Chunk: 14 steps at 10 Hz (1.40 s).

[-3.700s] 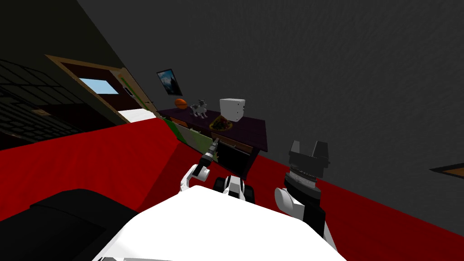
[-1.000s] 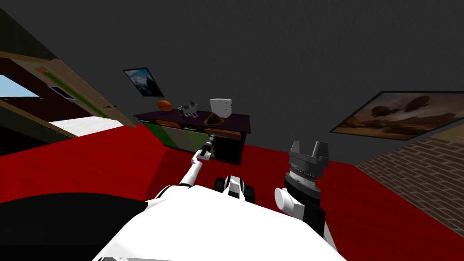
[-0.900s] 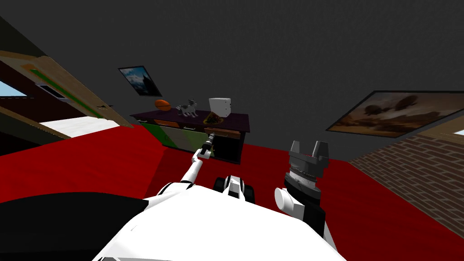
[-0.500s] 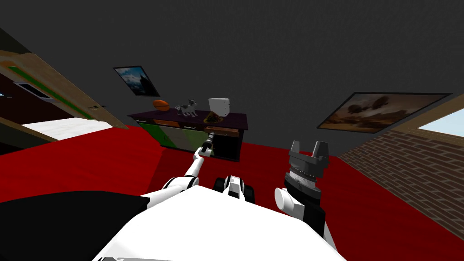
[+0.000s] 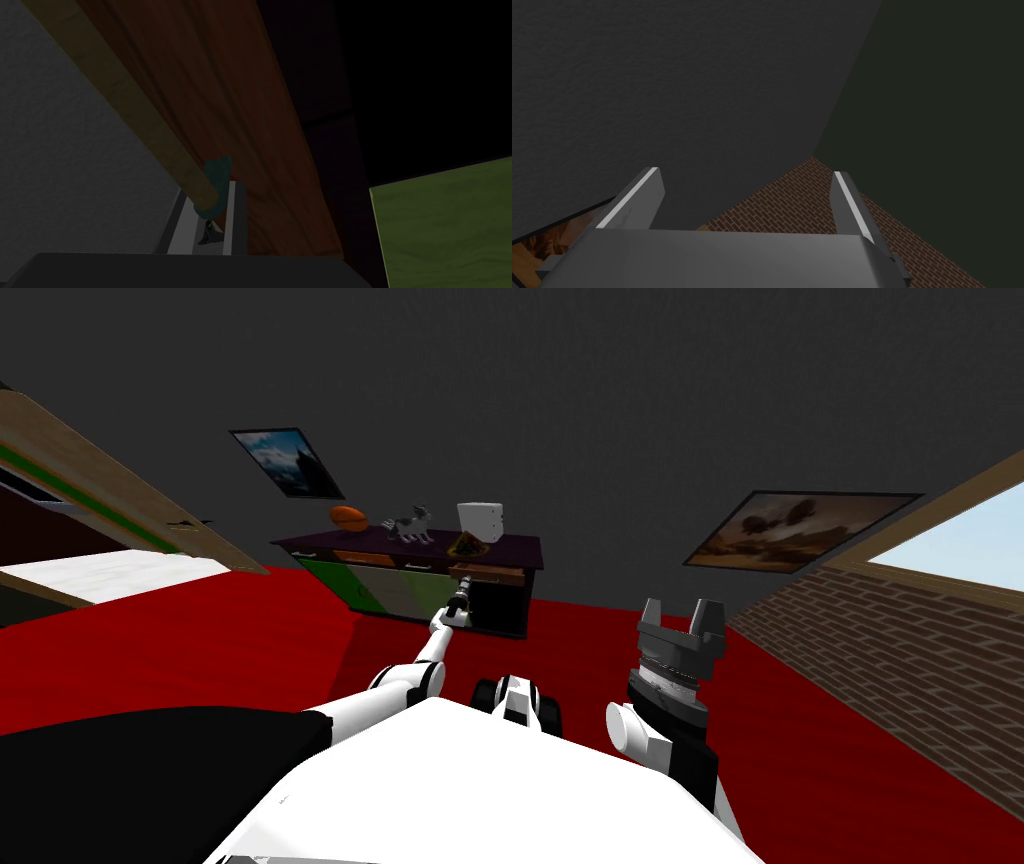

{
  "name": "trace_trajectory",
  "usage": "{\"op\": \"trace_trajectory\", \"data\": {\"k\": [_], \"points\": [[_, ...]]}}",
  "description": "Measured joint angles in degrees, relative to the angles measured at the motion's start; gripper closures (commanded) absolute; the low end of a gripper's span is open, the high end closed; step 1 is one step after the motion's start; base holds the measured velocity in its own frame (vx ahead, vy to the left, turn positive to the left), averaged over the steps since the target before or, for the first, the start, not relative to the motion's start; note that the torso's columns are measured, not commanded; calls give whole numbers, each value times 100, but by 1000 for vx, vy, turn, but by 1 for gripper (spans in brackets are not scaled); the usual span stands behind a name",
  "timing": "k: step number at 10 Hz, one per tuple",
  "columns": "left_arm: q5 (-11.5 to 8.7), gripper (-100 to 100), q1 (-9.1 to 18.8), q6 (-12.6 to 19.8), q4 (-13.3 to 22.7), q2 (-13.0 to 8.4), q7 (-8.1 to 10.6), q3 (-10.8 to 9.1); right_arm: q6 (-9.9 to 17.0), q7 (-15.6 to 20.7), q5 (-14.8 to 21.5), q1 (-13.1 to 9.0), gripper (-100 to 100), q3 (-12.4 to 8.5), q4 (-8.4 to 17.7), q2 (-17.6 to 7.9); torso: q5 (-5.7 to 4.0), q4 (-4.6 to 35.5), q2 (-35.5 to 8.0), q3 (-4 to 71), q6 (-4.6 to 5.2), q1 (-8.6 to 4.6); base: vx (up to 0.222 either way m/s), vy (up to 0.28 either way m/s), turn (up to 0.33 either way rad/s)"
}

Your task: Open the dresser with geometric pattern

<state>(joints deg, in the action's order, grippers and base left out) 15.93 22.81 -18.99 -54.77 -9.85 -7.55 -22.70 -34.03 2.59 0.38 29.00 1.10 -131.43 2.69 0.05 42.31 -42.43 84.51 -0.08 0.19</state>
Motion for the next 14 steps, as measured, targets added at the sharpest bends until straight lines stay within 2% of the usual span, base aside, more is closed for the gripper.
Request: {"op": "trace_trajectory", "data": {"k": [1, 2, 4, 5, 6, 9, 10, 14], "points": [[39, 100, 216, -64, 246, -7, -19, -169, 0, 0, 0, 0, 0, 0, 0, 0, -3, 6, -12, -11, 10, -16, -84, 12, -20], [52, 100, 326, -84, 439, -6, -25, -229, 0, 0, 0, 1, 0, 0, 0, 0, -3, -4, 13, 3, 7, -20, -173, -3, -163], [160, 100, 658, -141, 808, -32, -9, -545, 0, 0, 0, 0, 0, 0, 0, 0, -12, 5, 2, -3, 46, -57, -133, -4, -51], [173, 100, 753, -171, 996, -16, -21, -608, 0, 0, 0, 1, 0, 0, 0, 0, -12, -6, 33, 15, 49, -63, -28, 4, 21], [174, -100, 748, -173, 1025, -15, -26, -618, 0, 0, 0, 2, 0, 0, 0, 0, -15, -6, 47, 26, 34, -51, -14, -31, 135], [34, -100, 831, 85, 929, -304, 293, -200, -1, 0, 0, 3, 0, 0, -1, 1, -7, -4, 18, 8, 11, -25, 7, -67, 96], [-13, -100, 929, 92, 1065, -407, 356, -116, 0, 0, 0, 3, 0, 0, 0, 1, -5, -1, 13, 5, 11, -18, 1, -60, 101], [-186, -100, 1049, 348, 1020, -764, 733, 374, 0, 0, 0, 2, 0, 0, 0, 0, -4, -3, 14, 6, 8, -18, -2, -49, 78]]}}
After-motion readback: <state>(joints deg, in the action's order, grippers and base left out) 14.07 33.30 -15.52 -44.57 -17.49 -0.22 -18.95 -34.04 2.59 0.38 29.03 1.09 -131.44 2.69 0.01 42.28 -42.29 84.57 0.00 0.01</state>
